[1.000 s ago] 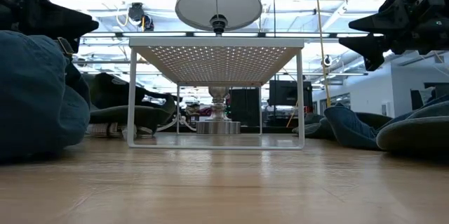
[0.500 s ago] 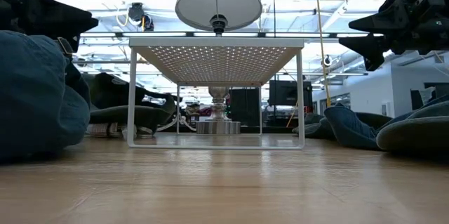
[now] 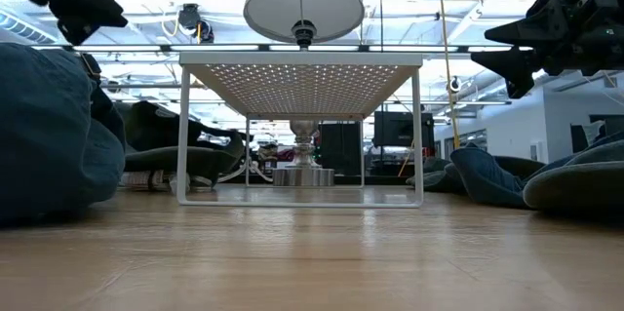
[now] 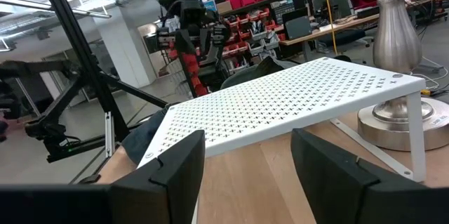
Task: Pick & Place hat
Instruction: Put the top left gray cap on the shelf
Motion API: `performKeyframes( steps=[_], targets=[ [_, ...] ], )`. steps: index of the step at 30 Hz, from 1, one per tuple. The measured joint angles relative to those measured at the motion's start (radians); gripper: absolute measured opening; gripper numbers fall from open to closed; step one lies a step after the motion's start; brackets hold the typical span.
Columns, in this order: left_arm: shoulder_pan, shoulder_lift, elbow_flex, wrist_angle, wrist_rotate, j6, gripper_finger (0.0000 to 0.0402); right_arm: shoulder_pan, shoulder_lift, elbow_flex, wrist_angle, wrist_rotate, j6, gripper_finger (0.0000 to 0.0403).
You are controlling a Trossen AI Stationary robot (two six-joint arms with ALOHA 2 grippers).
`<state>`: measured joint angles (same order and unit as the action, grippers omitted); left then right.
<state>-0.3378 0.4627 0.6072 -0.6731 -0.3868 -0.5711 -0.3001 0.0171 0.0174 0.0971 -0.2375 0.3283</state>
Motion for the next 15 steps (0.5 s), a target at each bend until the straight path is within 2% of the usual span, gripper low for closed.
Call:
performKeyframes(
  steps=[3,6,15],
  targets=[
    [0.004,0.097,0.089,-0.088,0.008,-0.145,0.0088,0.000,0.000,0.000,0.000,0.000,0.000,0.0208],
    [0.014,0.191,0.170,-0.154,0.063,-0.293,0.0088,0.000,0.000,0.000,0.000,0.000,0.000,0.0208],
    [0.049,0.439,0.397,-0.245,0.212,-0.614,0.0088,0.000,0.000,0.000,0.000,0.000,0.000,0.0208]
  ],
)
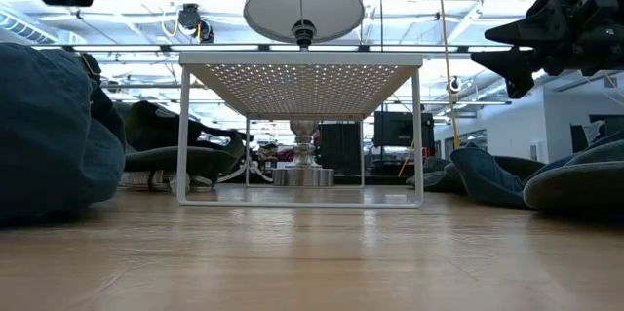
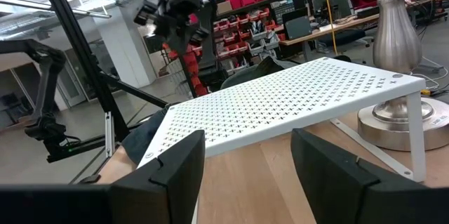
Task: Pick & Place hat
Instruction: Put the top left gray cap on the shelf
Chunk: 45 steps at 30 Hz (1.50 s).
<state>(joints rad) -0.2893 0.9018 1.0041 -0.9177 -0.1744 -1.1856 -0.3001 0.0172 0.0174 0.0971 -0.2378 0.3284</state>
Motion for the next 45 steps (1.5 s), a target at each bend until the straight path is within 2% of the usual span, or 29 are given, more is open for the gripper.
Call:
performKeyframes(
  steps=[7,12,16,25,32,40,45],
  targets=[
    [0.016,0.171,0.205,-0.164,0.029,-0.170,0.0088,0.000,0.000,0.000,0.000,0.000,0.000,0.0208],
    [0.045,0.286,0.351,-0.351,0.046,-0.229,0.0088,0.000,0.000,0.000,0.000,0.000,0.000,0.0208],
    [0.074,0.347,0.424,-0.466,0.048,-0.259,0.0088,0.000,0.000,0.000,0.000,0.000,0.000,0.0208],
    [0.122,0.357,0.434,-0.608,0.047,-0.266,0.0088,0.000,0.000,0.000,0.000,0.000,0.000,0.0208],
    [0.147,0.357,0.434,-0.634,0.064,-0.180,0.0088,0.000,0.000,0.000,0.000,0.000,0.000,0.0208],
    [0.207,0.354,0.434,-0.655,0.081,-0.160,0.0089,0.000,0.000,0.000,0.000,0.000,0.000,0.0208],
    [0.230,0.347,0.434,-0.654,0.085,-0.155,0.0126,0.000,0.000,0.000,0.000,0.000,0.000,0.0208]
  ],
)
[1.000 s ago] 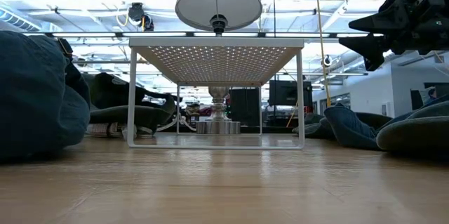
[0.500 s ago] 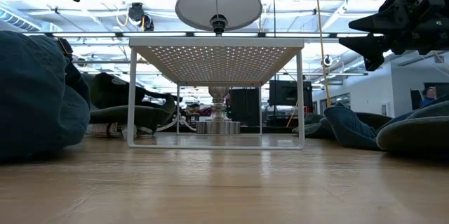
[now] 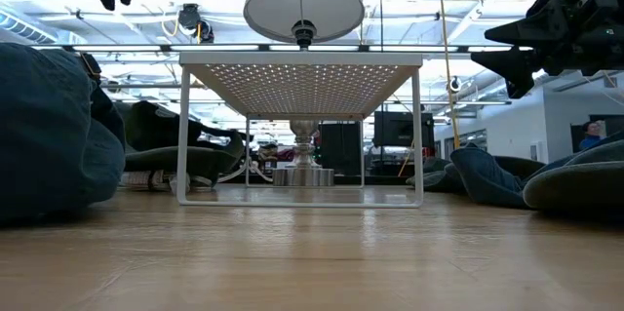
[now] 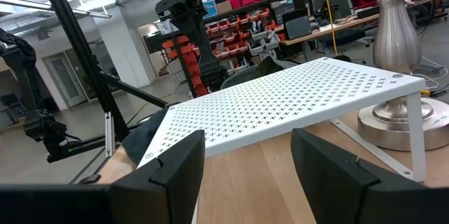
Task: Pick & Place hat
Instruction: Put the top left gray cap on the shelf
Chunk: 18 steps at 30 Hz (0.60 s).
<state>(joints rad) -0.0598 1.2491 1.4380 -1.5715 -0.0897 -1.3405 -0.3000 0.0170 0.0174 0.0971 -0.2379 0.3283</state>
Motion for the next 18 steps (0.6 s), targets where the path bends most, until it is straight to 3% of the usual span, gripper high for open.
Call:
performKeyframes(
  steps=[8,18],
  targets=[
    [0.040,-0.023,-0.027,0.000,-0.017,-0.002,0.0196,0.000,0.000,0.000,0.000,0.000,0.000,0.0208],
    [0.165,-0.092,-0.157,0.000,-0.034,0.054,0.0191,0.000,0.000,0.000,0.000,0.000,0.000,0.0208]
  ],
)
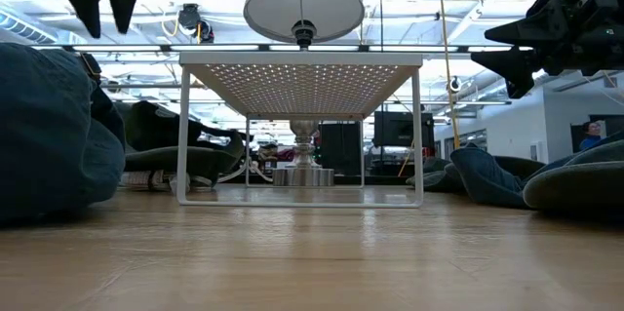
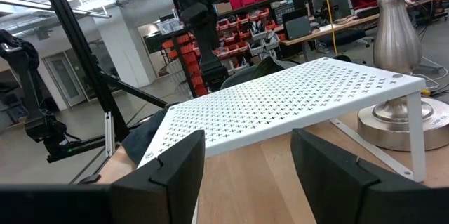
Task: Pick & Place hat
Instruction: Put the top left gray cap on the shelf
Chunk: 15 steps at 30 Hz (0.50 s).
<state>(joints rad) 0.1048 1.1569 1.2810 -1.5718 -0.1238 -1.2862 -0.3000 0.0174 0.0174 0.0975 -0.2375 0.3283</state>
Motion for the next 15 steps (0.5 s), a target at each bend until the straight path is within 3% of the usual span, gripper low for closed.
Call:
performKeyframes(
  steps=[10,15],
  targets=[
    [0.142,-0.033,-0.064,0.001,0.000,0.109,0.0185,0.000,0.000,0.000,0.000,0.000,0.000,0.0208],
    [0.160,-0.014,-0.081,0.004,-0.002,0.131,0.0186,0.000,0.000,0.000,0.000,0.000,0.000,0.0208]
  ],
)
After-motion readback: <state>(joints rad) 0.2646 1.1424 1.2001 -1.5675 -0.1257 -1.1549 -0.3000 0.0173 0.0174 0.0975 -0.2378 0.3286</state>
